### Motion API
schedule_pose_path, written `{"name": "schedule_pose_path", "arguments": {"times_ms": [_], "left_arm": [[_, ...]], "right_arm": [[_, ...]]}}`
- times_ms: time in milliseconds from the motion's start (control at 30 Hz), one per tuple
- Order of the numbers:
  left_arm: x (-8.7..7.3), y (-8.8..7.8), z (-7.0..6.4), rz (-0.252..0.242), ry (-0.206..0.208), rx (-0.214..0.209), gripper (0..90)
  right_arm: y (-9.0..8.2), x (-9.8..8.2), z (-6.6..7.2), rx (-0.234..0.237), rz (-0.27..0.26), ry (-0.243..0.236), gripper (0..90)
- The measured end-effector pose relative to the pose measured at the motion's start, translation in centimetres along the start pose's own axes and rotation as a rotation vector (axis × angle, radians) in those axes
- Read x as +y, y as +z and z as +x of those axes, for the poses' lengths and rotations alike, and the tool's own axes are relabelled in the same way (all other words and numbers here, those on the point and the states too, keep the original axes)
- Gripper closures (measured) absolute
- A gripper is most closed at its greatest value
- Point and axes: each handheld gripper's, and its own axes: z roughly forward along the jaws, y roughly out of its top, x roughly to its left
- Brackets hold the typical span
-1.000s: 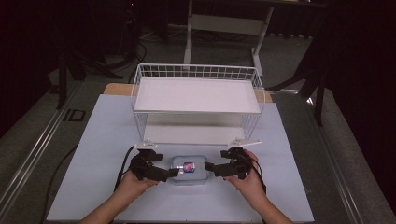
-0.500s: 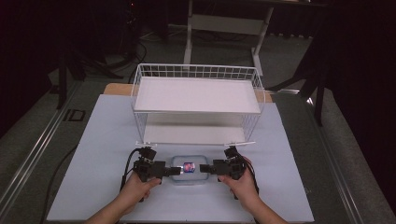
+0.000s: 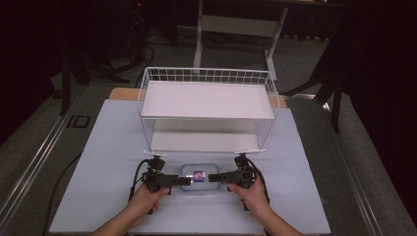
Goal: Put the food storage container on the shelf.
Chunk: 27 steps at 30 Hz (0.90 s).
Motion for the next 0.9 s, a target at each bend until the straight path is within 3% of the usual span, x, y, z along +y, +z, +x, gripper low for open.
{"name": "schedule_pose_path", "arguments": {"times_ms": [100, 267, 467, 533, 733, 900], "left_arm": [[0.0, 0.0, -0.1, -0.001, -0.008, -0.029, 28.2], [-0.2, 0.2, -0.4, -0.007, -0.013, -0.016, 31.2], [-0.1, 0.1, -1.4, -0.014, 0.034, 0.051, 31.7], [-0.1, -0.2, -2.0, -0.038, 0.046, 0.088, 36.5], [-0.4, -0.4, -2.5, -0.051, 0.051, 0.107, 40.6], [-0.6, -0.4, -2.9, -0.063, 0.057, 0.126, 41.0]], "right_arm": [[0.1, 0.0, -0.1, 0.02, 0.009, 0.012, 39.4], [0.1, 0.1, -0.2, 0.027, 0.029, 0.042, 39.8], [0.3, 0.0, 0.4, -0.007, 0.033, 0.027, 37.5], [0.2, -0.2, 0.5, -0.01, 0.015, 0.034, 38.0], [-0.1, -0.5, 0.5, -0.004, -0.006, 0.03, 40.6], [-0.2, -0.7, 1.0, -0.027, -0.011, 0.017, 40.9]]}}
